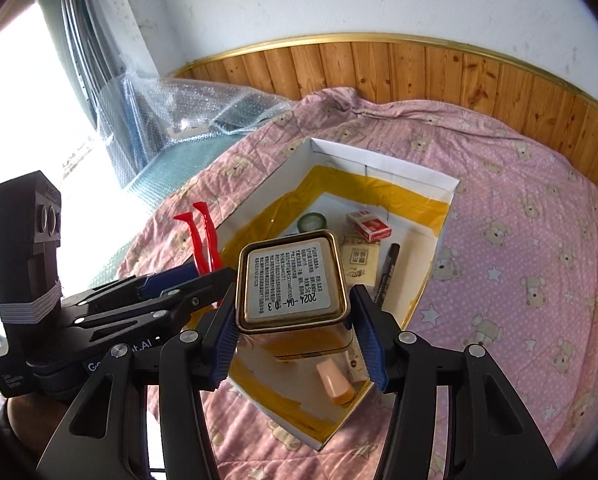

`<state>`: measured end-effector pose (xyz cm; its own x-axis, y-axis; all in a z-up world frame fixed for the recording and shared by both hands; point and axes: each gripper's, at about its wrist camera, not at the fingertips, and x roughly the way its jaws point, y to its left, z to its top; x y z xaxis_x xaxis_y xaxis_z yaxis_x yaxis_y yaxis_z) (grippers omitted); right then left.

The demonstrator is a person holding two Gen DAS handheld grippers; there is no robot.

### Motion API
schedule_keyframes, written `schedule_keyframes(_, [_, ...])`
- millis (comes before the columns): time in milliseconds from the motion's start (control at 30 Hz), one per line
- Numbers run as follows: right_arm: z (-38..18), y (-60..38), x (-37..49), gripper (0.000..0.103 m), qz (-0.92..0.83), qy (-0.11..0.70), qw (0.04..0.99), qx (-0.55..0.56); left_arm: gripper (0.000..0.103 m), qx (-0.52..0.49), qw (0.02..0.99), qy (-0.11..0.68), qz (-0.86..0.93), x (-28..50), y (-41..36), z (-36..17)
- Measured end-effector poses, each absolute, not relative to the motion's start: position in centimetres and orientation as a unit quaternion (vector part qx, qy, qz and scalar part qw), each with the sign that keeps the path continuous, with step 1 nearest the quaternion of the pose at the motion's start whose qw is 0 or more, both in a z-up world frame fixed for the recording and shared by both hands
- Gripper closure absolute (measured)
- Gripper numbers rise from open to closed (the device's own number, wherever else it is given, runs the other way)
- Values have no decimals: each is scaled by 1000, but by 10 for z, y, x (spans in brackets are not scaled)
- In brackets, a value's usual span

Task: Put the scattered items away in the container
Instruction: 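Open the right gripper dropping the tin while the left gripper releases the figure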

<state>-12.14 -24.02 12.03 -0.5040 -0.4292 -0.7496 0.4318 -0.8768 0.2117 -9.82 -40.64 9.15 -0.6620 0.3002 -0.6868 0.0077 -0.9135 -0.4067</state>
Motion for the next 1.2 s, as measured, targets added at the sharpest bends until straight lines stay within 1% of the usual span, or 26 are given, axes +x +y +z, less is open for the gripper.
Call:
schedule_keyframes(500, [94, -262, -186, 47, -848, -6, 261, 462, 63, -448, 69, -181, 873, -128, -415, 61])
schedule_keyframes(667, [85, -270, -213, 47, -847, -14, 273, 457, 62, -469, 68, -168, 864, -141, -415, 46])
schedule_keyframes(733, [81, -272, -226, 45, -849, -25, 280, 447, 60, -474, 55, -156, 865, -146, -414, 41])
schedule_keyframes(767, [79, -269, -232, 45, -852, -34, 274, 445, 54, -475, 48, -153, 865, -148, -415, 39])
schedule_keyframes(800, [78, -266, -237, 45, -854, -43, 269, 444, 51, -476, 43, -151, 865, -149, -415, 37])
schedule_keyframes(867, [75, -258, -242, 45, -851, -58, 262, 451, 51, -475, 44, -155, 865, -151, -416, 37])
schedule_keyframes(1067, [68, -242, -230, 45, -845, -59, 247, 470, 51, -478, 49, -167, 861, -151, -417, 37])
schedule_keyframes(1200, [67, -245, -214, 45, -839, -51, 255, 478, 49, -481, 49, -164, 860, -144, -415, 40])
